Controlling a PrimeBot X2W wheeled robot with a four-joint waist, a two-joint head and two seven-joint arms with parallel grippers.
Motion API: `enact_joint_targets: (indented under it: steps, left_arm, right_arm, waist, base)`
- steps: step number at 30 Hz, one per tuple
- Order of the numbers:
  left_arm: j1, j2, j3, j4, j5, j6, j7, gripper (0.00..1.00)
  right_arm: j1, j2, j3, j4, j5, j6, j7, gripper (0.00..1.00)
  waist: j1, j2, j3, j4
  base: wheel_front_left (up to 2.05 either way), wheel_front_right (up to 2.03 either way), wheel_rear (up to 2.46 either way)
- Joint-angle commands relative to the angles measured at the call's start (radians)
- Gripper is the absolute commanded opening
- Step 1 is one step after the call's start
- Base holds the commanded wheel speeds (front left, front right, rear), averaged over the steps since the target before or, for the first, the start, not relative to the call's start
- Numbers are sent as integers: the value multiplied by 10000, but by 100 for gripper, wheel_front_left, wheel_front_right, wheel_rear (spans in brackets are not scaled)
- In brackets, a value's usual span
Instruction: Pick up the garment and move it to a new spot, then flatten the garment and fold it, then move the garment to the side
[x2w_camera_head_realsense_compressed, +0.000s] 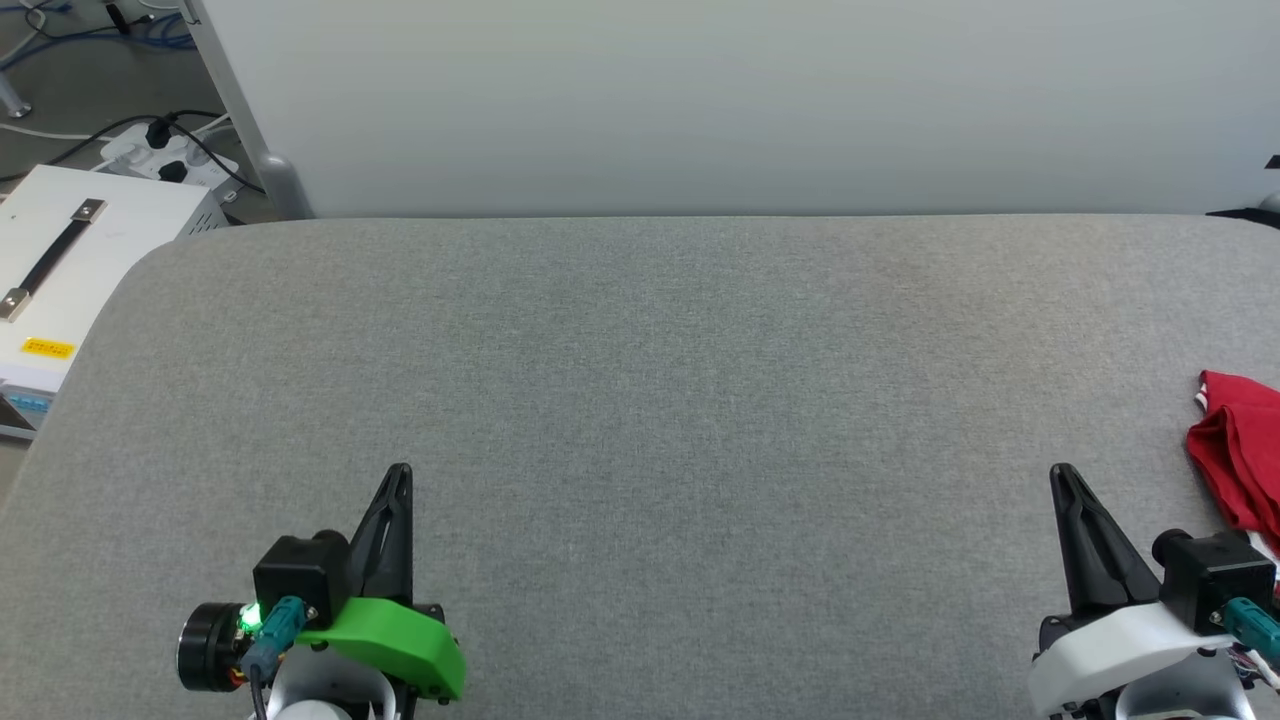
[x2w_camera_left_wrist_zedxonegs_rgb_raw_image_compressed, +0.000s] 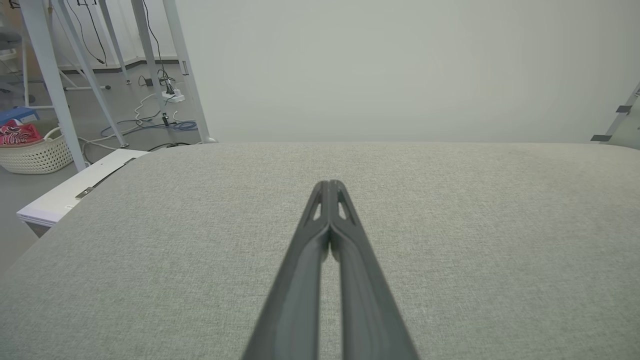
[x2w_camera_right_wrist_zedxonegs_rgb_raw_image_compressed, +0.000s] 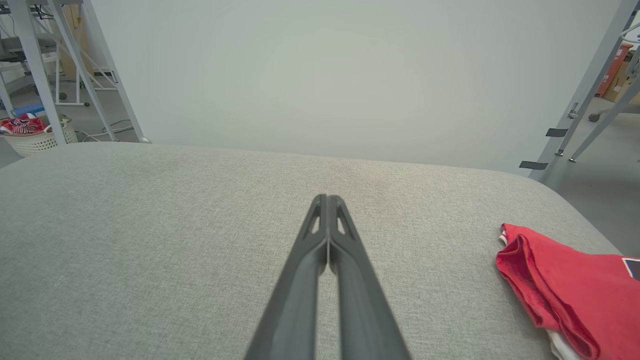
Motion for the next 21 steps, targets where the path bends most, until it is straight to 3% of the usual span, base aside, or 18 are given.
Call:
enact_joint_targets:
  steps: [1, 21]
  left_arm:
    - [25, -65, 79, -87, 113, 77, 67, 0]
    - [36, -268, 300, -362, 569, 140, 507, 0]
  right_arm:
    - [-193, 26, 14, 72, -86, -4, 41, 0]
    - [-424, 75, 116, 388, -307, -5, 153, 0]
  waist:
    - [0, 0, -3, 0]
    - [0, 0, -51, -11]
  base:
    - [0, 0, 0]
    - [0, 0, 0]
